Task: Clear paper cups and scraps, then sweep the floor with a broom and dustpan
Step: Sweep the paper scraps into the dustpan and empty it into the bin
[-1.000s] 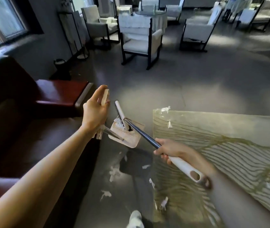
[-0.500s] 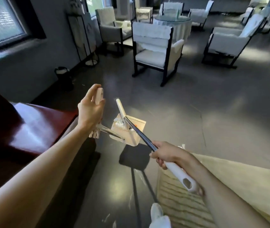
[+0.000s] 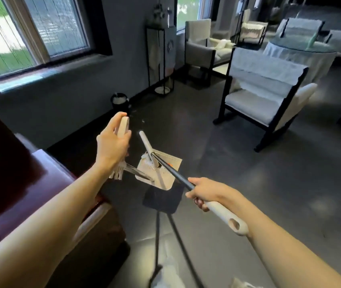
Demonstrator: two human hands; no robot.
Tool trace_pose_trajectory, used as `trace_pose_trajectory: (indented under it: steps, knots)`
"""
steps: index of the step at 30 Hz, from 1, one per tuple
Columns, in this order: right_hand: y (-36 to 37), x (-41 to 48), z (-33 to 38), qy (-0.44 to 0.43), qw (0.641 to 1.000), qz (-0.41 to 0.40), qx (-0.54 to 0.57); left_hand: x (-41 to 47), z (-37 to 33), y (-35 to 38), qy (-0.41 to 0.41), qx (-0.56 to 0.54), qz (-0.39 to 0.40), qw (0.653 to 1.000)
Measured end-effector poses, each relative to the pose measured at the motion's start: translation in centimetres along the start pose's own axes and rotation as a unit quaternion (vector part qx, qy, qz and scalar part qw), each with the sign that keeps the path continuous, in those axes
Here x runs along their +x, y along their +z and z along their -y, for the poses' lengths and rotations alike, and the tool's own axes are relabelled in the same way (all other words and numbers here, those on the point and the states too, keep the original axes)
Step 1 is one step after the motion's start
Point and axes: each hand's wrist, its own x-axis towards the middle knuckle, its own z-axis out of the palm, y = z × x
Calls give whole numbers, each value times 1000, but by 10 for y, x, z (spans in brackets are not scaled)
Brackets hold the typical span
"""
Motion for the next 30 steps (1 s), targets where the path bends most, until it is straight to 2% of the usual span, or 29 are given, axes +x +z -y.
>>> trace_pose_trajectory:
  steps: [9,14,23,28,30]
  knots:
    - [-95,204,184,-30,996,69,-37,242,28,28,-16,19,-91,996]
    - [-144,339,284,-58,991,103,-61,383,70,62,-26,34,-136,990]
    - [-227,519,468,-88,976,159,-122,609,122,91,-51,72,-218,972]
    - [-244,616,546,-95,964,195,-154,722,162,98,-59,78,-235,967]
    - [-246,661,572,-96,962,203,-158,769,180,98,-56,105,-216,969]
